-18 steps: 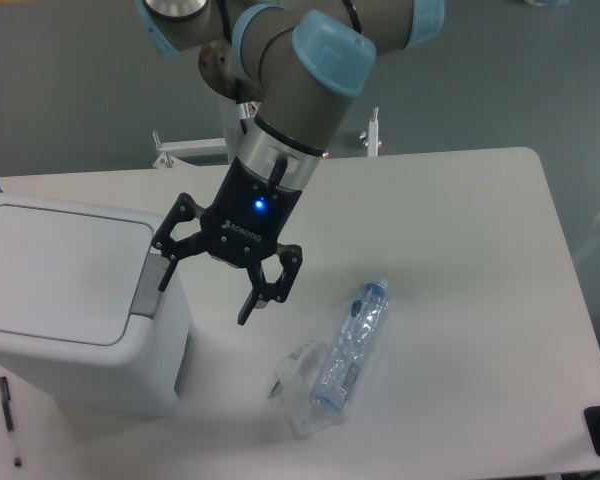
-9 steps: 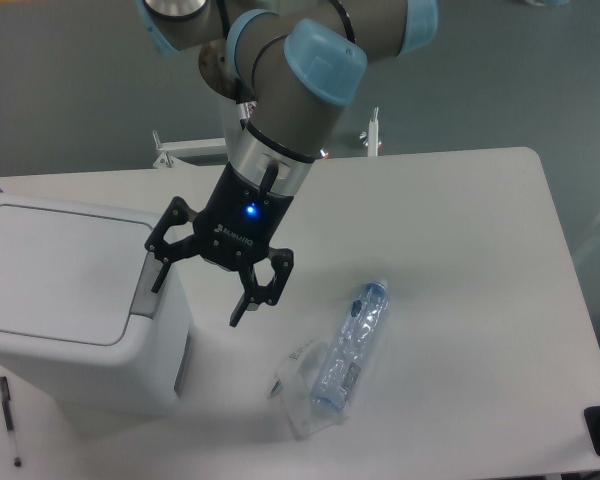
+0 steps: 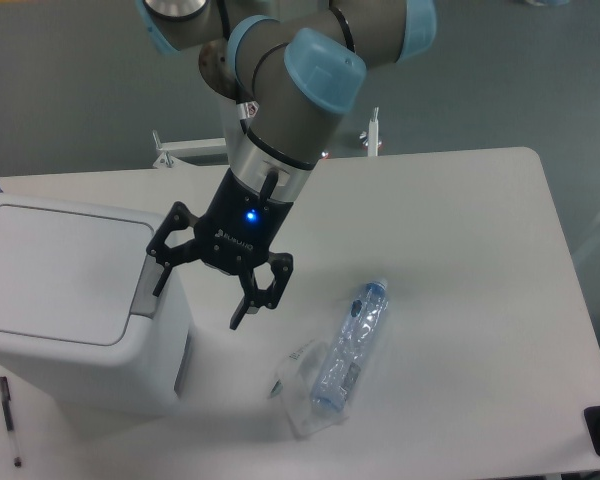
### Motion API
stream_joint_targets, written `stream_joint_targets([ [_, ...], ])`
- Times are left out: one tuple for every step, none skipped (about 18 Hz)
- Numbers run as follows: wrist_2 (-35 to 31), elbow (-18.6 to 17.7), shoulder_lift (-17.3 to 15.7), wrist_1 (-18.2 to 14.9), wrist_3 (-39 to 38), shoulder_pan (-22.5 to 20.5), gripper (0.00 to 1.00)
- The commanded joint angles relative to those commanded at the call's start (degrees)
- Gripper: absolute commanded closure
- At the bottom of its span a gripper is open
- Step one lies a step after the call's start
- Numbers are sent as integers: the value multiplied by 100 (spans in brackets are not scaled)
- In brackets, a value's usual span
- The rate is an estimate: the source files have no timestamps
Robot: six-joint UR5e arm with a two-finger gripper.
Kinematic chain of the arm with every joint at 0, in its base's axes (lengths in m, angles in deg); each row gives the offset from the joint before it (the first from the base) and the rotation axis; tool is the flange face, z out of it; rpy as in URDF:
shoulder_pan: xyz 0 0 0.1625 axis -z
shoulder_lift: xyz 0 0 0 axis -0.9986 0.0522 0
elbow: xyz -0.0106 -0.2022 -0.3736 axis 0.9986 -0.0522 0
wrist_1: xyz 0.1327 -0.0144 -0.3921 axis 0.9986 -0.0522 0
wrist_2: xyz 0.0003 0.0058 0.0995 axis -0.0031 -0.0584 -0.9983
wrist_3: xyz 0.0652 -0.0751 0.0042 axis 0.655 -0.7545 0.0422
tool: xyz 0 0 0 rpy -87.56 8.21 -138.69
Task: Open the trash can
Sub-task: 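Press down on the grey button with the gripper finger, then hold the gripper at the button while the lid swings open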
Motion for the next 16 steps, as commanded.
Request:
stream_joint_targets([
  [0,0,0,0,0,0,0],
  [0,0,9,0,0,9,0],
  [0,9,26,0,0,26,0],
  [0,9,35,0,0,26,0],
  [0,9,35,0,0,26,0],
  [0,0,35,0,0,26,0],
  [0,9,35,0,0,26,0],
  [0,9,35,0,0,26,0],
  [0,9,44,0,0,26,0],
  [0,9,44,0,0,35,0],
  [0,0,44,0,0,35,0],
  [0,0,44,0,0,35,0],
  [0,0,44,0,0,35,0],
  [0,0,44,0,0,35,0],
  [0,0,44,0,0,35,0],
  [0,0,53,0,0,26,0],
])
